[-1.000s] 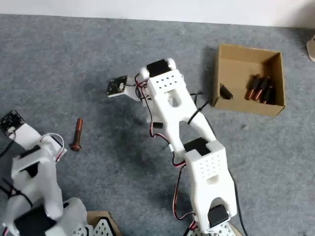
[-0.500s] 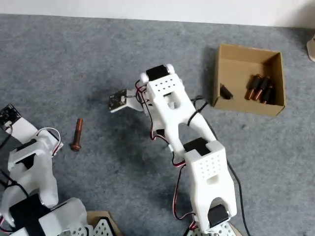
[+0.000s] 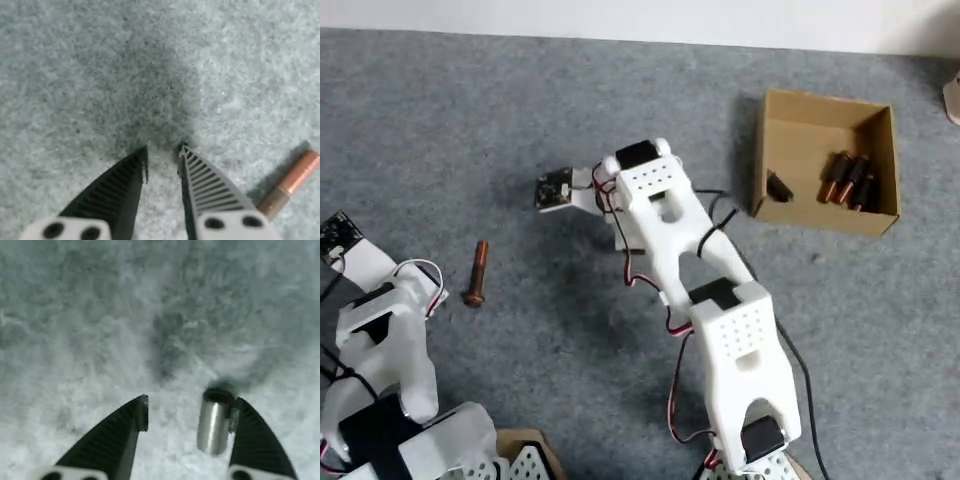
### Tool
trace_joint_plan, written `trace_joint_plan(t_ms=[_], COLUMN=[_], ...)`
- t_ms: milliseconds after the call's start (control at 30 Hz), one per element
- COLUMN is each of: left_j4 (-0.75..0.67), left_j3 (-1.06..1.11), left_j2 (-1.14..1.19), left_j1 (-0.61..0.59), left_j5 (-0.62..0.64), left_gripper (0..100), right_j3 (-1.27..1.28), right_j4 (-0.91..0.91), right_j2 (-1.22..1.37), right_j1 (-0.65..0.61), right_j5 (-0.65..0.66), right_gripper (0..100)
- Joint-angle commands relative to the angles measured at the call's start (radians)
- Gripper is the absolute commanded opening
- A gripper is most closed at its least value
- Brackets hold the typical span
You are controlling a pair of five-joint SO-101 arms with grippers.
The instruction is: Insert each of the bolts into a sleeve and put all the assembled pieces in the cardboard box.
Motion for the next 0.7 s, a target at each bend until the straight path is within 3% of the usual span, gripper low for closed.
trace_joint_plan(t_ms=[0,667], left_j4=[-0.017,-0.017], left_j3=[-0.036,-0.036], left_j2=[0.012,0.012], left_j1=[-0.019,-0.019], left_j5=[0.008,0.008], left_gripper=[11,11], right_j3=[-0.010,-0.116], right_j4=[-0.005,0.016], right_j2=[0.021,0.025], right_j1=[0.038,0.125], right_j5=[-0.006,-0.006], right_gripper=[24.1,24.1])
